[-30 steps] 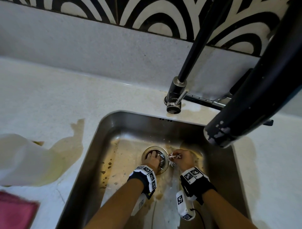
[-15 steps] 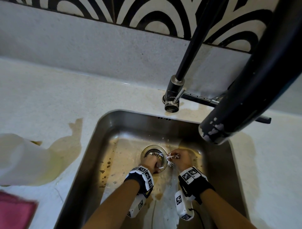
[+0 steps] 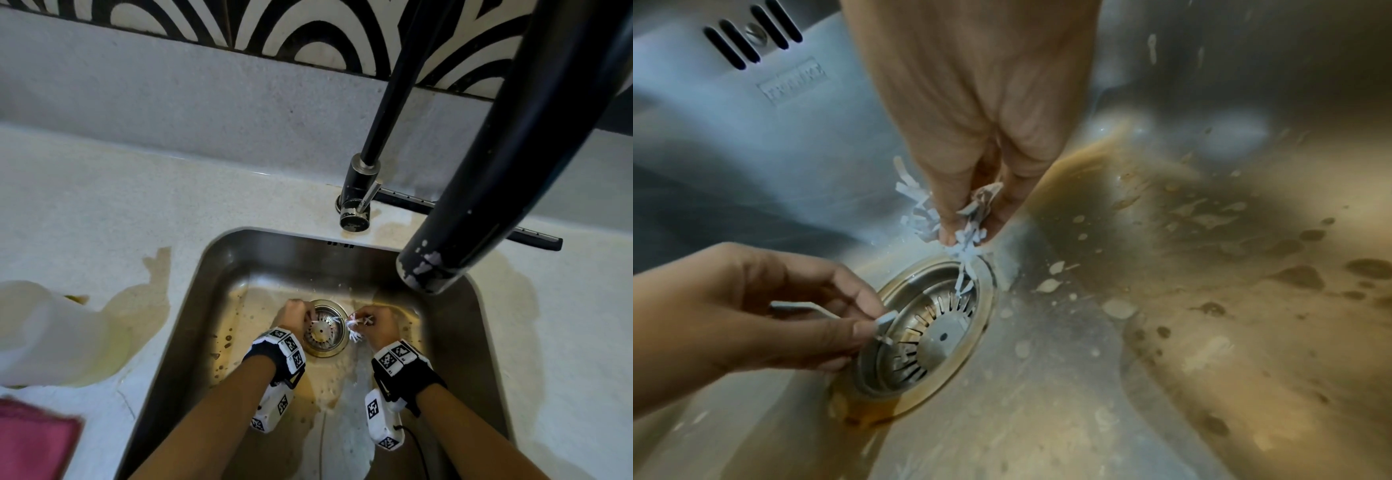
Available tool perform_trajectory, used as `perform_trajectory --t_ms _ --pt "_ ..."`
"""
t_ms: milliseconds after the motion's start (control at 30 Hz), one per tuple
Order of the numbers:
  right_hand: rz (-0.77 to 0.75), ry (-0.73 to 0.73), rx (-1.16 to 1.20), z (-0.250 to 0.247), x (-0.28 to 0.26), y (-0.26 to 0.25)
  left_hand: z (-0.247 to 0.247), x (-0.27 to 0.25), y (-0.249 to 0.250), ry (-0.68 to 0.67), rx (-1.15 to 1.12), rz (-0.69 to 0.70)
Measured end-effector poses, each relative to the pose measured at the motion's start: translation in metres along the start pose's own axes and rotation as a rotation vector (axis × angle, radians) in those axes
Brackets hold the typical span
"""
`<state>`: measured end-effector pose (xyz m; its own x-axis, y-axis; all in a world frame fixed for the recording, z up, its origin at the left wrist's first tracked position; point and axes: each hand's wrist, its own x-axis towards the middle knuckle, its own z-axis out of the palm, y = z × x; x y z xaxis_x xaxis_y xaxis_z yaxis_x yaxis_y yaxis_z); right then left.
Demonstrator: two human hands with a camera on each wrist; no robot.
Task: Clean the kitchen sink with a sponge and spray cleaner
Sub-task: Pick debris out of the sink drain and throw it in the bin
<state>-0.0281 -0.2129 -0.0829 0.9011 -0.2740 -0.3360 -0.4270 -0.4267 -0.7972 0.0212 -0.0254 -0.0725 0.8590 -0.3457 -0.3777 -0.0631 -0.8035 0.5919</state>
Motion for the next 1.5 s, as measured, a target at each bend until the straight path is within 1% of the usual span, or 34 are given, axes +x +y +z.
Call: perform_trajectory --t_ms 100,233,333,433,533,567,667,733,900,1067,1167,1233,1367,1500 --pt "0.001 0.002 -0.006 0.001 0.001 0.001 0.005 0.001 -0.001 -0.037 0.055 -0.002" --pt "-0.014 -0.004 -0.043 0.002 0.002 0.005 0.017 0.005 0.011 -0.042 0.103 -0.030" --pt "-0.018 -0.031 -0.070 0.003 0.002 0.007 0.026 0.010 0.020 -0.101 0.192 -0.091" --pt "-0.015 -0.025 -0.074 0.002 0.002 0.008 0.035 0.014 0.027 -0.166 0.228 -0.123" --pt "-0.019 -0.009 -0.084 0.001 0.001 0.003 0.044 0.015 0.033 -0.214 0.148 -0.199" --pt "-0.023 -0.006 -0.078 0.001 0.000 0.002 0.047 0.016 0.033 -0.202 0.115 -0.208" --pt "-0.030 -0.008 -0.068 0.000 -0.002 -0.003 0.051 0.014 0.028 -0.110 -0.028 -0.198" --pt "-0.031 -0.014 -0.056 -0.001 -0.002 -0.003 0.051 0.013 0.024 -0.100 -0.093 -0.194" --pt "-0.019 -0.013 -0.048 -0.001 -0.006 -0.005 0.044 0.010 0.025 -0.178 -0.087 -0.149" --pt "0.041 -0.003 -0.068 -0.005 -0.006 -0.003 0.041 0.006 0.022 -0.261 -0.053 -0.162" --pt "0.079 0.037 -0.042 -0.013 -0.008 -0.004 0.041 0.003 0.020 -0.263 -0.045 -0.169" --pt "0.081 0.057 -0.097 -0.017 -0.008 -0.004 0.039 0.002 0.021 -0.270 -0.044 -0.173" --pt "0.065 0.070 -0.153 -0.021 -0.009 -0.004 0.035 0.004 0.025 -0.342 -0.195 -0.186" --pt "0.059 0.065 -0.131 -0.020 -0.012 -0.007 0.035 0.004 0.024 -0.275 -0.198 -0.186"
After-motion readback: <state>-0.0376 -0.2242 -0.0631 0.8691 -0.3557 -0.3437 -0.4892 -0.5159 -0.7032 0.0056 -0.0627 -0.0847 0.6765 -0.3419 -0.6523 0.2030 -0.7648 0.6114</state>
